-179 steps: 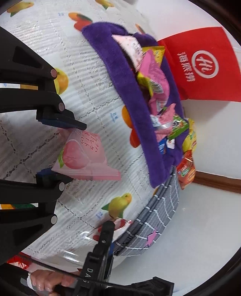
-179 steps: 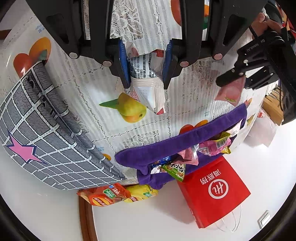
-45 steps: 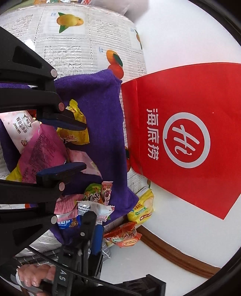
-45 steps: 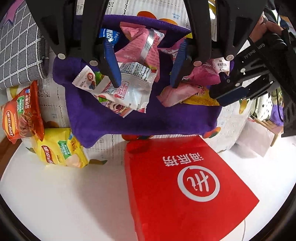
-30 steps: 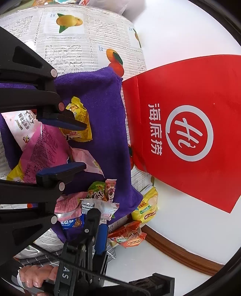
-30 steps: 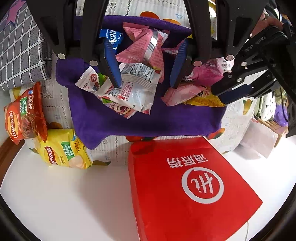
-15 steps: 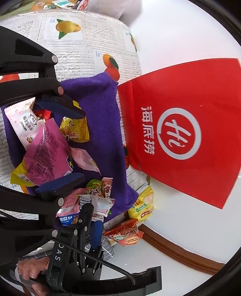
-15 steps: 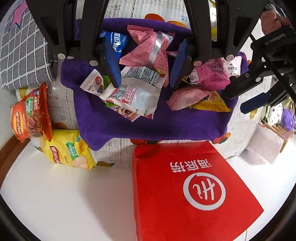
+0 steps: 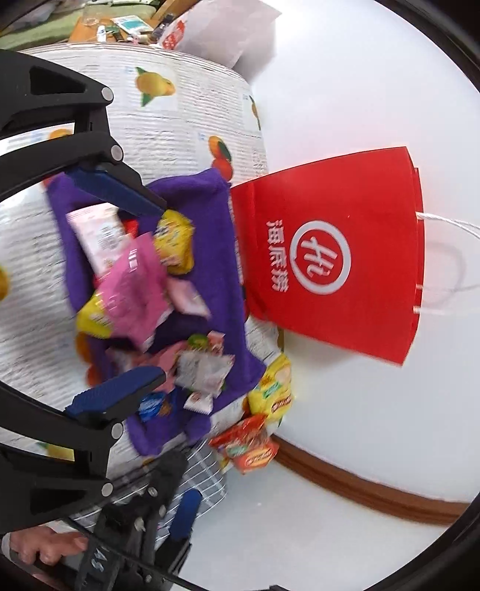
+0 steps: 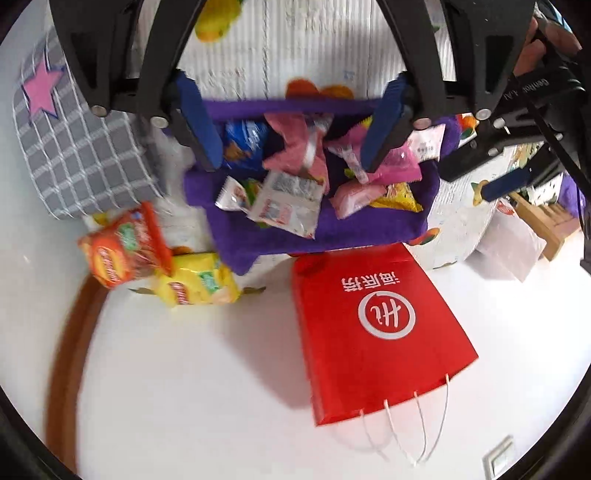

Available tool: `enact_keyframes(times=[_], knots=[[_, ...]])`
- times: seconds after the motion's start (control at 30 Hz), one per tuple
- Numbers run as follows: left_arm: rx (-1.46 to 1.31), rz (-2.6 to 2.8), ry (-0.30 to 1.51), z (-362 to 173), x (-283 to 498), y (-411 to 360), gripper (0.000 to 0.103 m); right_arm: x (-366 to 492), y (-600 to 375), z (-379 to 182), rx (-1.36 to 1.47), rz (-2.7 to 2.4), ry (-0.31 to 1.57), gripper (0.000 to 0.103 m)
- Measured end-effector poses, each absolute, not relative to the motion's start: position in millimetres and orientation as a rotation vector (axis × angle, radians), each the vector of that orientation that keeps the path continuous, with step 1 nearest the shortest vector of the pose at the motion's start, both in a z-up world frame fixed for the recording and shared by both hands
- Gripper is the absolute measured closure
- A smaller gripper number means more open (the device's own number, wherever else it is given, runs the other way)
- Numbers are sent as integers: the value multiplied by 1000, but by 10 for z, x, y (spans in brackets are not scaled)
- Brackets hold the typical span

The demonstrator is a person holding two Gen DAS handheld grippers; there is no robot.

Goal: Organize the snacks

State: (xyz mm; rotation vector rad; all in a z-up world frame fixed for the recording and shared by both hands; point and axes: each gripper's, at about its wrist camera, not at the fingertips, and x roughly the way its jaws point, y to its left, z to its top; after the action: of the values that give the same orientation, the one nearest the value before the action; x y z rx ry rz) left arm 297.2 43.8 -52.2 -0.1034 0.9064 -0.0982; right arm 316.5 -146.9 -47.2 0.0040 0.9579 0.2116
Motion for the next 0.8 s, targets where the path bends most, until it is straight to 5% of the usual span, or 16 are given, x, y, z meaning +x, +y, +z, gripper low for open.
enact_keyframes(times=[0.23,0.37,0.8], knots=[[-109,-74,877,-289,2310,319,17,2378,-1584,-202,-25,178,932,18],[-90,-56,834,-91,1887,241,10,1876,-1644,-32,-26,148,861,5],[-76,-11,783,38,795,83,6,640,-1745,133,18,133,805,3]])
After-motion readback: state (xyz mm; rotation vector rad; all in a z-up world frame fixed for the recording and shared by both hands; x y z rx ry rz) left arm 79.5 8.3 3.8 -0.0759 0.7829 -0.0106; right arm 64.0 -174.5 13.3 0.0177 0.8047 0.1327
